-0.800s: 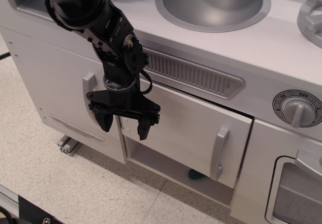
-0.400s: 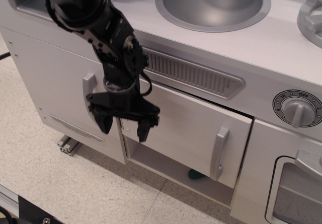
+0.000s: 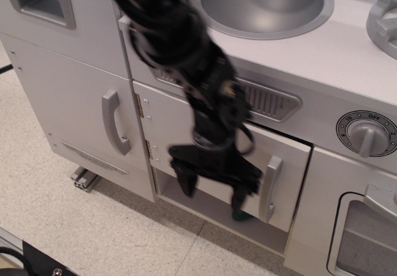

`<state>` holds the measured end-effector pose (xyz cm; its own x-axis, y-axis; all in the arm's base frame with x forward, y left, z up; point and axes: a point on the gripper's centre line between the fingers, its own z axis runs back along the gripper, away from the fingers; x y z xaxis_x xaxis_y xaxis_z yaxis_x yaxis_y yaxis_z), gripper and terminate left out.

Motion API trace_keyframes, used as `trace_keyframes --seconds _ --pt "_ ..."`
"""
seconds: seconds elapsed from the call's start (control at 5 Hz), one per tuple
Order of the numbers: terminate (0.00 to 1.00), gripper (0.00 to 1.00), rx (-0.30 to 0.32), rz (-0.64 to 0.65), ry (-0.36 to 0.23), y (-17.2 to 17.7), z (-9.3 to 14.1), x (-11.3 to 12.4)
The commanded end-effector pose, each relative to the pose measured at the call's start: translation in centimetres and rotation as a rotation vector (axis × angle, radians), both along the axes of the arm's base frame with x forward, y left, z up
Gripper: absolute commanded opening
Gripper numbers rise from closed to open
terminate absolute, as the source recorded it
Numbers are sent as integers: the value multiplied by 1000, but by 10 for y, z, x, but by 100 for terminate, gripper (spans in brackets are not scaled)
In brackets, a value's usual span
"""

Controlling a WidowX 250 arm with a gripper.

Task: Open cabinet

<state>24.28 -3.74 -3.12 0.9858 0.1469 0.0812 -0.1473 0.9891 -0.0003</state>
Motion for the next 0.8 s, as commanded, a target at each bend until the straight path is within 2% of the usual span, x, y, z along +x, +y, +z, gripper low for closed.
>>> trace_keyframes --seconds 0.0,0.4,0.6 --pt "0 100 -32 -60 -122 -55 18 10" --pt "0 100 -7 -25 -229 -63 15 39" --pt "0 100 7 -19 -252 -58 13 46"
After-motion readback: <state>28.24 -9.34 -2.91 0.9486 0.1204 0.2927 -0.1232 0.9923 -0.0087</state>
